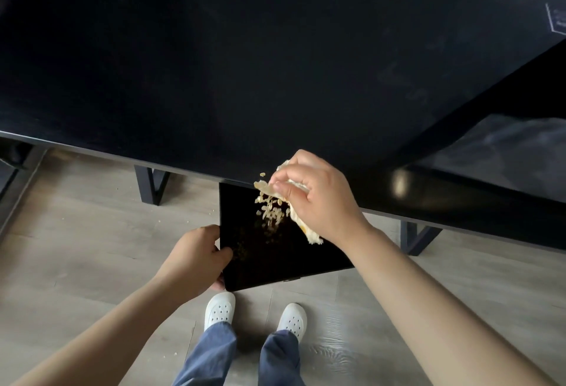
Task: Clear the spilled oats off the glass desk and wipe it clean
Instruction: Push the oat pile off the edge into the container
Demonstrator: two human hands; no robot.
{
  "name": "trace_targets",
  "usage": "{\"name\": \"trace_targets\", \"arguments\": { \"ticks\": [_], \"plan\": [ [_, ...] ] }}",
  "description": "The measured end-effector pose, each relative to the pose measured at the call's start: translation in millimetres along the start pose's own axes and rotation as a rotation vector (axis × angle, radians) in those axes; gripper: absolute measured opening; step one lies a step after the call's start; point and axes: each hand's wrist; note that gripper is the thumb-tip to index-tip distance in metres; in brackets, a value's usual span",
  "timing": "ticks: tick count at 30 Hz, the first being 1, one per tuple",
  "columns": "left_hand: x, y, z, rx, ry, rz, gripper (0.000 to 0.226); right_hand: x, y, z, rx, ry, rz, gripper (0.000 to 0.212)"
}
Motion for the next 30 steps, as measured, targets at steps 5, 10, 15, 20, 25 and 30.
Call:
{"name": "trace_targets", "arguments": {
  "ticks": [5,10,15,20,25,30],
  "plan": [
    [-4.0,-3.7,-1.0,-0.022,-0.001,-0.006,0.021,-36.7,-9.0,10.1,-0.025,0.091,0.008,0.008],
    [-5.2,-7.3,5.3,0.0,-0.014,-0.003,0.019,-79.3,-15.2,11.6,0.115,0.355,0.253,0.009],
    [-7.7,-7.2,19.8,0.013,-0.045,-0.012,0.017,-104.7,-10.6,8.7,0.123,0.748,0.505,0.011],
    [-5.6,-4.6,36.1,0.032,-0.079,-0.01,0.017,-110.5,17.3,2.9,0.18,0.965,0.63,0.007],
    [-0.4,-2.8,52.5,0.087,-0.075,0.007,0.015,-96.3,32.6,-6.9,0.151,0.954,0.592,0.009],
    [2.9,-3.6,57.5,0.097,-0.078,0.012,0.018,-78.5,31.4,6.2,0.186,0.862,0.516,0.011]
  ]
}}
Point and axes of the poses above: each hand's wrist, its own x-axis towards the middle knuckle, its own z-axis out of the palm, y = z × x, and after that the axes turned 11 degrees about -x, right-handed
